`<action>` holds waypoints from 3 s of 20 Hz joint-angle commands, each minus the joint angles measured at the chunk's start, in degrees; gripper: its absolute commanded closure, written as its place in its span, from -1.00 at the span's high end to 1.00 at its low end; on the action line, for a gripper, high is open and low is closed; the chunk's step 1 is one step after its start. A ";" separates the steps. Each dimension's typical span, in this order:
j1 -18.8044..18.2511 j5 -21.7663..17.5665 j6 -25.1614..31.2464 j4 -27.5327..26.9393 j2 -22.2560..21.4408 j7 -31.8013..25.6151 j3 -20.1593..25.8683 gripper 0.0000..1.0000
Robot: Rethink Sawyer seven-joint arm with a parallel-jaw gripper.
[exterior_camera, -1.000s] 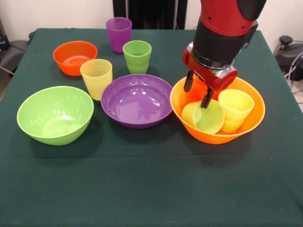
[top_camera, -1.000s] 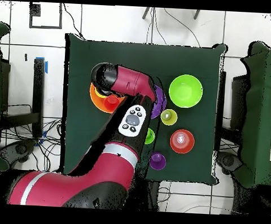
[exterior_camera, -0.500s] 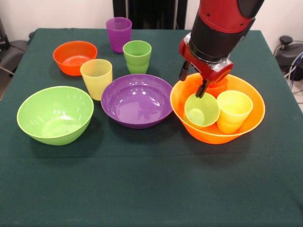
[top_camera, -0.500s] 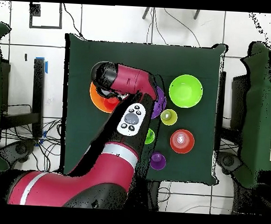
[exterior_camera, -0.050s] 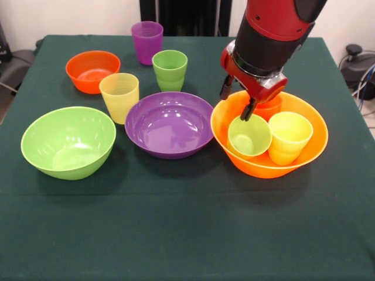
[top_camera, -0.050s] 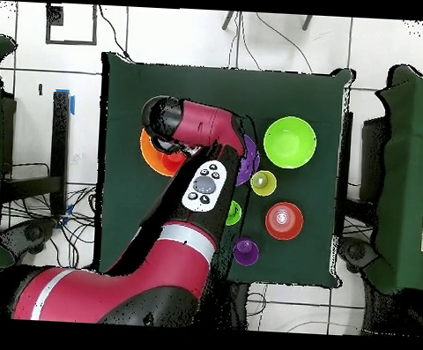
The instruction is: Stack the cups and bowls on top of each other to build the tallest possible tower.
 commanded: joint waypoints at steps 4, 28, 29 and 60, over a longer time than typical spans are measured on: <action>-0.77 -4.15 3.79 -1.62 2.75 -0.52 4.52 1.00; 0.41 -6.12 7.33 -3.93 4.42 -0.05 2.15 1.00; 0.51 -6.27 7.69 -3.98 4.47 0.09 2.06 1.00; -1.18 -3.64 3.09 1.10 0.43 -0.78 6.16 1.00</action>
